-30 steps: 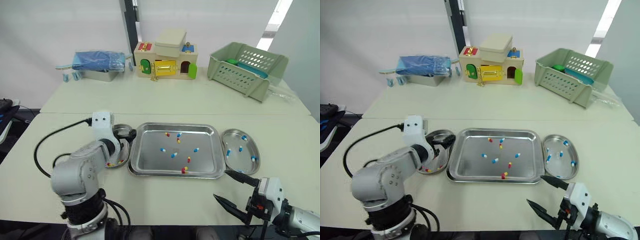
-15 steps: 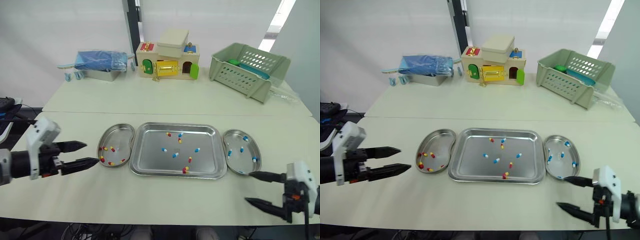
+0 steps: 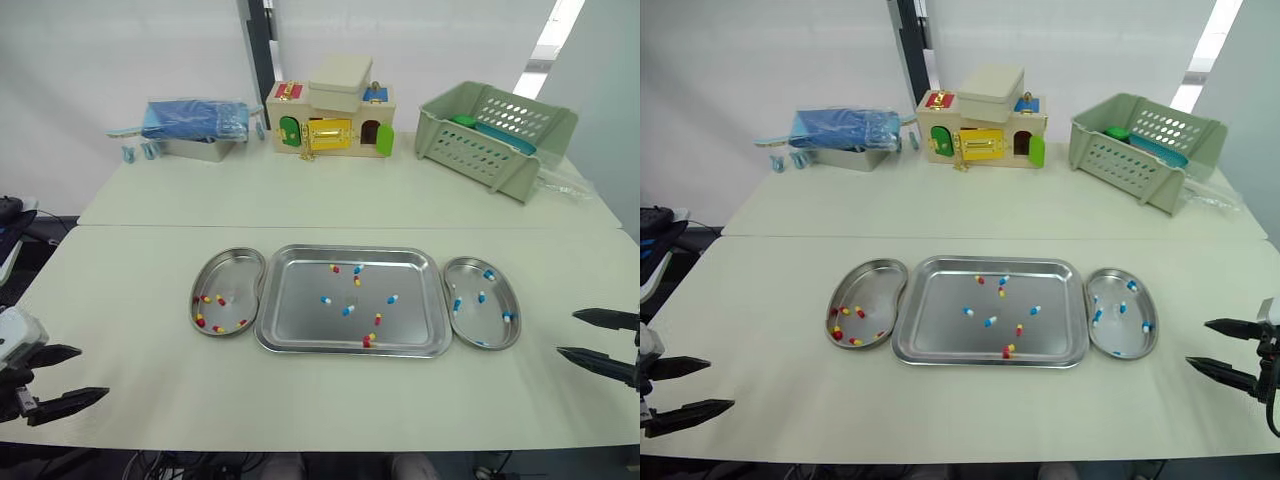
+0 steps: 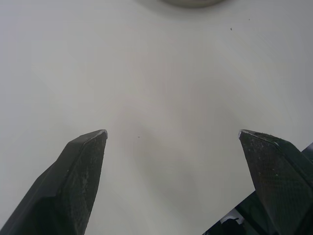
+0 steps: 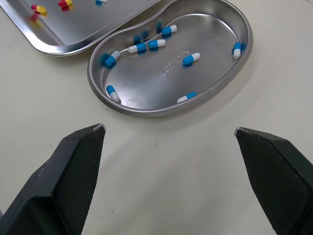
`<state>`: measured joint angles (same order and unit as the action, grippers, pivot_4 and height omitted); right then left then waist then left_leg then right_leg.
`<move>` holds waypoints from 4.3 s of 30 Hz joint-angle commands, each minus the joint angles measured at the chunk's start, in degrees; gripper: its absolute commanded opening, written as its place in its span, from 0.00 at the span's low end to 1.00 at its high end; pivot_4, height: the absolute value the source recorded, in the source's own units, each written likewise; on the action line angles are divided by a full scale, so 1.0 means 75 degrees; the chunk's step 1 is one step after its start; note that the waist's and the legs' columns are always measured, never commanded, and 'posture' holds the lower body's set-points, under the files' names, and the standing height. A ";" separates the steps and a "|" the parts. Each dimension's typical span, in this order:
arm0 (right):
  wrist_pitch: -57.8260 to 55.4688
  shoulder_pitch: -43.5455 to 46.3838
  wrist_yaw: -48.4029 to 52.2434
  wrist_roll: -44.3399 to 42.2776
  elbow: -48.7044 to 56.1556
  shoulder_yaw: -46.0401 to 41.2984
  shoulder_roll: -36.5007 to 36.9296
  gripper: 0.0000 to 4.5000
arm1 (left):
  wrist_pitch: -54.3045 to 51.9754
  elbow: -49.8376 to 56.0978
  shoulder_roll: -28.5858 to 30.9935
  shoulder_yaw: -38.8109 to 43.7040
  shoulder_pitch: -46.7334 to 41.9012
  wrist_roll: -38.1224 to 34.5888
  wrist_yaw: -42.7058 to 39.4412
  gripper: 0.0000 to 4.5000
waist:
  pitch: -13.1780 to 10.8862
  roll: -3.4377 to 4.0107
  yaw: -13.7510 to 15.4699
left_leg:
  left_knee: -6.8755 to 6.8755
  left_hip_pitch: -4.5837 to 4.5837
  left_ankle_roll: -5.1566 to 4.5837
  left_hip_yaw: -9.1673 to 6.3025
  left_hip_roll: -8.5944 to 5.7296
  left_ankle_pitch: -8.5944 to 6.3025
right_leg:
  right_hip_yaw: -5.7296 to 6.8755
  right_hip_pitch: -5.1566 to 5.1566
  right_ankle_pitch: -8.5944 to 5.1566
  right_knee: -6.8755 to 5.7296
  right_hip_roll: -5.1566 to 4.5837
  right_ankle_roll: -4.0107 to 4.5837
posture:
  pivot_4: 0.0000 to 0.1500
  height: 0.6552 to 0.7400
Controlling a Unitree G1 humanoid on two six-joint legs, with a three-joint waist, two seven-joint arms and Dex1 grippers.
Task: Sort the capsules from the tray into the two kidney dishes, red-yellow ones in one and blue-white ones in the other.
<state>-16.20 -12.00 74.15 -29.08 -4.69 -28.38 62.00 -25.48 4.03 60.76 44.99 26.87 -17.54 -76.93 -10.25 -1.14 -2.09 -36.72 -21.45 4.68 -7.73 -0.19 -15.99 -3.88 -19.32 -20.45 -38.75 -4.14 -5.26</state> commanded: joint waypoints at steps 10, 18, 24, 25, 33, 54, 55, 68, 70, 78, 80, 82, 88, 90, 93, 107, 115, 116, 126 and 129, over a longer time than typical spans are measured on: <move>0.0212 0.0452 0.0524 0.0268 -0.0457 0.0177 0.0165 1.00 | 0.0611 0.1185 -0.1082 -0.0020 -0.0104 -0.0708 0.0339 0.99 | -0.0003 0.0005 0.0010 | -0.0003 0.0001 0.0000 0.0000 0.0000 0.0000 | -0.0001 0.0000 0.0000 -0.0005 0.0000 0.0000 | 1.00 1.00; -0.1613 0.1684 0.0934 -0.0649 0.0874 0.0641 0.0949 1.00 | 0.1468 0.3157 -0.2752 -0.1543 0.0571 -0.1383 0.0389 0.99 | -0.0021 0.0046 -0.0111 | -0.0016 0.0001 0.0001 0.0008 0.0007 0.0000 | -0.0010 0.0001 0.0004 -0.0011 0.0004 -0.0007 | 1.00 1.00; -0.3186 0.4031 0.0140 -0.1226 0.1787 0.1949 0.0681 1.00 | 0.2945 0.3444 -0.3958 -0.2884 0.0818 -0.1140 0.0753 0.99 | -0.0024 0.0050 -0.0094 | -0.0026 -0.0004 0.0001 0.0006 0.0003 0.0000 | -0.0010 0.0000 0.0005 -0.0011 0.0003 -0.0007 | 1.00 1.00; -0.3366 0.4401 -0.0047 -0.1266 0.1934 0.2182 0.0519 1.00 | 0.3262 0.3435 -0.4196 -0.3086 0.0865 -0.1079 0.0820 0.99 | -0.0025 0.0047 -0.0088 | -0.0026 -0.0009 0.0001 0.0007 0.0001 -0.0001 | -0.0012 -0.0002 0.0005 -0.0010 0.0001 -0.0007 | 1.00 1.00; -0.4554 0.6340 -0.1460 -0.0560 0.2921 0.4438 -0.0793 1.00 | 0.5599 0.2674 -0.5529 -0.4013 0.1247 -0.0526 0.1505 0.99 | -0.0025 0.0047 0.0028 | -0.0033 -0.0053 0.0001 -0.0009 -0.0001 0.0000 | 0.0000 -0.0049 0.0006 -0.0014 0.0001 -0.0008 | 1.00 1.00; -0.5570 0.7444 -0.5299 0.1572 0.2114 0.7281 -0.5752 1.00 | 0.5953 0.2937 -0.6094 -0.4495 0.1858 -0.0411 0.4093 0.99 | -0.0021 0.0039 -0.0149 | -0.0032 -0.0086 0.0002 -0.0014 -0.0007 0.0002 | -0.0007 -0.0113 0.0008 -0.0040 0.0000 -0.0009 | 1.00 1.00; -0.5484 0.7448 -0.5363 0.1693 0.2001 0.7353 -0.5827 0.96 | 0.5946 0.2930 -0.6067 -0.4491 0.1825 -0.0422 0.4131 1.00 | -0.0020 0.0040 -0.0154 | -0.0032 -0.0086 0.0002 -0.0014 -0.0007 0.0002 | -0.0007 -0.0114 0.0008 -0.0041 0.0001 -0.0009 | 1.00 1.00; -0.4981 0.7298 -0.5735 0.2693 0.1114 0.7848 -0.6493 0.63 | 0.6024 0.2926 -0.5812 -0.4509 0.1861 -0.0497 0.4325 1.00 | -0.0020 0.0041 -0.0161 | -0.0031 -0.0086 0.0002 -0.0014 -0.0007 0.0002 | -0.0007 -0.0117 0.0008 -0.0042 0.0002 -0.0008 | 1.00 1.00; -0.4952 0.7297 -0.5676 0.2793 0.1028 0.7902 -0.6463 0.63 | 0.6059 0.2912 -0.5795 -0.4501 0.1902 -0.0507 0.4324 1.00 | -0.0020 0.0041 -0.0162 | -0.0030 -0.0086 0.0002 -0.0014 -0.0007 0.0002 | -0.0008 -0.0118 0.0008 -0.0042 0.0002 -0.0008 | 1.00 1.00; -0.4834 0.7191 -0.5302 0.3078 0.1016 0.8185 -0.6225 0.54 | 0.6176 0.2837 -0.5779 -0.4505 0.1937 -0.0537 0.4342 1.00 | -0.0019 0.0042 -0.0161 | -0.0030 -0.0084 0.0002 -0.0013 -0.0006 0.0002 | -0.0008 -0.0118 0.0008 -0.0042 0.0002 -0.0008 | 1.00 1.00; -0.4812 0.7163 -0.5274 0.3142 0.1021 0.8195 -0.6241 0.44 | 0.6195 0.2815 -0.5769 -0.4502 0.1933 -0.0542 0.4333 1.00 | -0.0019 0.0042 -0.0162 | -0.0030 -0.0084 0.0002 -0.0013 -0.0006 0.0002 | -0.0008 -0.0117 0.0008 -0.0042 0.0002 -0.0008 | 1.00 1.00; -0.4799 0.7142 -0.5255 0.3196 0.1022 0.8202 -0.6261 0.31 | 0.6200 0.2810 -0.5759 -0.4497 0.1932 -0.0552 0.4332 1.00 | -0.0019 0.0042 -0.0161 | -0.0029 -0.0084 0.0002 -0.0013 -0.0006 0.0002 | -0.0008 -0.0117 0.0008 -0.0042 0.0002 -0.0008 | 1.00 1.00; -0.4787 0.7082 -0.5256 0.3185 0.1034 0.8101 -0.6392 0.00 | 0.6097 0.2862 -0.5676 -0.4489 0.1838 -0.0559 0.4397 1.00 | -0.0018 0.0042 -0.0162 | -0.0028 -0.0082 0.0002 -0.0013 -0.0006 0.0002 | -0.0009 -0.0116 0.0008 -0.0042 0.0002 -0.0008 | 1.00 1.00; -0.4800 0.7066 -0.5222 0.3103 0.1104 0.7990 -0.6424 0.00 | 0.6074 0.2892 -0.5660 -0.4506 0.1834 -0.0562 0.4406 1.00 | -0.0018 0.0042 -0.0162 | -0.0028 -0.0082 0.0002 -0.0013 -0.0006 0.0002 | -0.0009 -0.0116 0.0008 -0.0042 0.0002 -0.0008 | 1.00 1.00; -0.4799 0.6982 -0.5085 0.2825 0.1380 0.7628 -0.6446 0.00 | 0.6061 0.2874 -0.5639 -0.4501 0.1805 -0.0579 0.4389 1.00 | -0.0019 0.0042 -0.0161 | -0.0028 -0.0083 0.0002 -0.0013 -0.0006 0.0002 | -0.0008 -0.0116 0.0008 -0.0041 0.0002 -0.0008 | 1.00 1.00; -0.4789 0.4512 -0.2855 0.0482 0.4181 0.3357 -0.2635 0.00 | 0.6253 0.2780 -0.4573 -0.4896 0.1334 -0.0933 0.3169 1.00 | -0.0020 0.0042 0.0032 | -0.0028 -0.0092 0.0000 -0.0009 -0.0009 0.0001 | -0.0006 -0.0106 0.0007 -0.0028 0.0001 -0.0009 | 1.00 1.00; -0.4251 0.2969 -0.2773 0.0309 0.3888 0.1654 -0.1566 0.00 | 0.6229 0.2571 -0.4037 -0.5057 0.0918 -0.1249 0.2473 1.00 | -0.0020 0.0043 -0.0034 | -0.0028 -0.0073 -0.0001 0.0001 -0.0004 0.0001 | -0.0012 -0.0088 0.0007 -0.0031 0.0004 -0.0009 | 1.00 1.00; -0.4175 0.2867 -0.2794 0.0350 0.3848 0.1613 -0.1511 0.00 | 0.6209 0.2548 -0.4019 -0.5065 0.0879 -0.1276 0.2452 1.00 | -0.0020 0.0042 -0.0033 | -0.0028 -0.0072 -0.0001 0.0000 -0.0005 0.0001 | -0.0011 -0.0085 0.0007 -0.0030 0.0004 -0.0009 | 1.00 1.00; -0.3272 0.2370 -0.3545 0.1111 0.3002 0.1902 -0.1596 0.15 | 0.6113 0.2359 -0.3937 -0.5095 0.0476 -0.1353 0.2273 1.00 | -0.0020 0.0042 -0.0028 | -0.0030 -0.0071 -0.0001 -0.0001 -0.0005 0.0001 | -0.0010 -0.0081 0.0008 -0.0029 0.0004 -0.0009 | 1.00 1.00; -0.3221 0.2373 -0.3539 0.1064 0.2974 0.1927 -0.1572 0.30 | 0.6104 0.2365 -0.3945 -0.5063 0.0475 -0.1344 0.2316 1.00 | -0.0020 0.0041 -0.0021 | -0.0031 -0.0071 0.0000 -0.0001 -0.0005 0.0001 | -0.0011 -0.0079 0.0008 -0.0029 0.0004 -0.0009 | 1.00 1.00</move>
<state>-41.52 5.61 47.48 -20.91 16.75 -13.15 49.87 20.24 21.39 30.75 6.54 30.17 -26.85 -59.50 -10.40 -0.83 -2.25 -36.95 -21.98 4.68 -7.75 -0.23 -15.99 -3.96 -19.91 -20.40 -38.96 -4.12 -5.33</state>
